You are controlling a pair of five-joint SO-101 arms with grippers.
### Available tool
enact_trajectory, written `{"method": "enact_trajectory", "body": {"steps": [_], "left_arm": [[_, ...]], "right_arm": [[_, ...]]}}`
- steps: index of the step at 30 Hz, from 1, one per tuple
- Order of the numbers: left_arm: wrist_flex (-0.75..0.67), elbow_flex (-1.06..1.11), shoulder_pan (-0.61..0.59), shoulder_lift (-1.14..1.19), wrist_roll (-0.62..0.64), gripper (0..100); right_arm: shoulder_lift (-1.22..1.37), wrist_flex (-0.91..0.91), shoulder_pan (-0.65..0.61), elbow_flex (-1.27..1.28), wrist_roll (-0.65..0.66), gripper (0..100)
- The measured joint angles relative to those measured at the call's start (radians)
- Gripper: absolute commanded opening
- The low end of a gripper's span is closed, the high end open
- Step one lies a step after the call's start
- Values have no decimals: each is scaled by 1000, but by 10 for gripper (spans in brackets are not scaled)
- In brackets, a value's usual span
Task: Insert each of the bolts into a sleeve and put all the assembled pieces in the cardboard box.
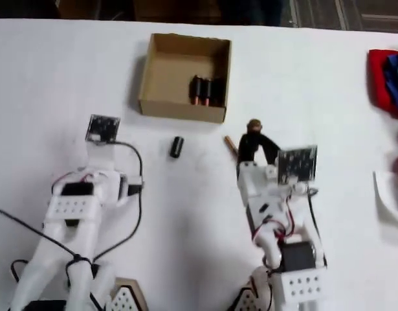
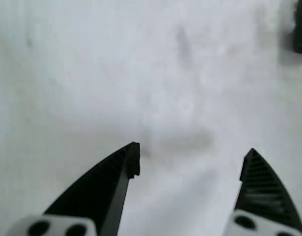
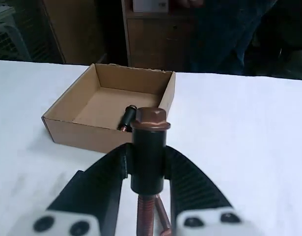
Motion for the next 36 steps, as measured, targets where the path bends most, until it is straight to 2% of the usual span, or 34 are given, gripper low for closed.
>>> {"method": "enact_trajectory", "body": {"steps": [3,10,20,25,30,36], "left_arm": [[-87,52,-5,0,14,335],[-112,63,-9,-2,14,335],[-112,63,-9,-2,14,335],[-112,63,-9,-2,14,335],[-114,69,-8,-2,14,335],[-120,72,-8,-2,14,335]], "right_arm": [[290,3,0,-233,-48,21],[1043,75,2,-924,-152,21],[1936,394,-91,-1927,-169,21],[2295,470,-98,-2380,-265,21],[2569,516,-112,-2658,-285,21],[2676,517,-152,-2725,-288,21]]}}
